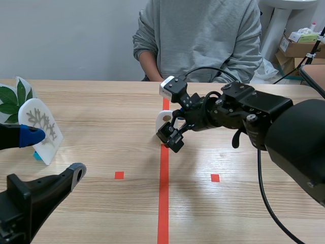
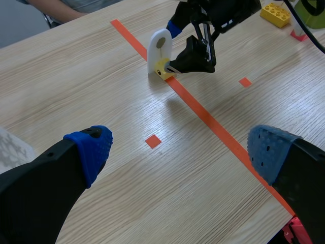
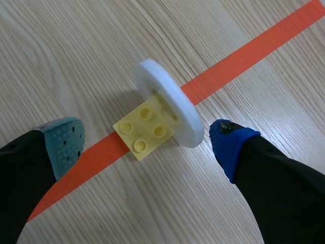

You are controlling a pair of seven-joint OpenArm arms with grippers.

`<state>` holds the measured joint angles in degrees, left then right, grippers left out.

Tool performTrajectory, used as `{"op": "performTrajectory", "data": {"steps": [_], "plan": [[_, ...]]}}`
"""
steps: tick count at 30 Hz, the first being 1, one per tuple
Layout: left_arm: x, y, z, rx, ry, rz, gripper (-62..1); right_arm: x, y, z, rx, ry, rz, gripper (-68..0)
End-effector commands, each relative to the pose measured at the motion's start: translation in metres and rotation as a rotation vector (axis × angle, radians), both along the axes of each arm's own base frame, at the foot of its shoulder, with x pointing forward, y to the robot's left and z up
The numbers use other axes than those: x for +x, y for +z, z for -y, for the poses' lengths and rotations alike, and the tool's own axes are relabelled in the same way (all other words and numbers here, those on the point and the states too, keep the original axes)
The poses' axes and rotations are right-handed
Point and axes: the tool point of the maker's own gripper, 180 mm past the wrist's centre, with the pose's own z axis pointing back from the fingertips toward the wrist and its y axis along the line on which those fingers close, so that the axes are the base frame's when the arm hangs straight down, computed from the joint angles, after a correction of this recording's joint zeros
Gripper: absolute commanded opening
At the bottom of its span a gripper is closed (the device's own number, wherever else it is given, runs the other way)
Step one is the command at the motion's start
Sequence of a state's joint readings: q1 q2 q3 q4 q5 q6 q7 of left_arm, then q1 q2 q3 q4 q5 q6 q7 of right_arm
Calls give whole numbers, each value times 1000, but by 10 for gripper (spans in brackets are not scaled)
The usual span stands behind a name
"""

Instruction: Do the leaf sorting experiment

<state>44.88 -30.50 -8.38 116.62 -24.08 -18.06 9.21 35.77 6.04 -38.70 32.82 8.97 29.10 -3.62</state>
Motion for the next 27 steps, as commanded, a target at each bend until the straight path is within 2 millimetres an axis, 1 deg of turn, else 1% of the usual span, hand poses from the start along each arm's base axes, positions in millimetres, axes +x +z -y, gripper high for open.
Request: {"op": "performTrajectory", "data": {"steps": [1, 3, 6, 8, 14, 16, 21, 27], "plan": [[2, 4, -1, -13, 7, 17, -41, 11, 15, -3, 27, -5, 40, -181], [2, 4, -1, -13, 7, 17, -41, 12, 14, -1, 23, -14, 45, -202], [2, 4, -1, -12, 7, 17, -41, 13, 15, 0, 20, -20, 51, -206], [2, 4, -1, -12, 7, 17, -41, 14, 16, -1, 26, -19, 54, -232], [2, 4, -1, -12, 7, 17, -41, 16, 18, -1, 27, -19, 71, -237], [2, 4, -1, -12, 7, 17, -41, 16, 19, -1, 25, -15, 79, -265], [2, 4, -1, -12, 7, 16, -41, 22, 25, -1, 19, -15, 107, -265], [2, 4, -1, -12, 7, 16, -41, 25, 31, -7, -5, 26, 139, -266]]}}
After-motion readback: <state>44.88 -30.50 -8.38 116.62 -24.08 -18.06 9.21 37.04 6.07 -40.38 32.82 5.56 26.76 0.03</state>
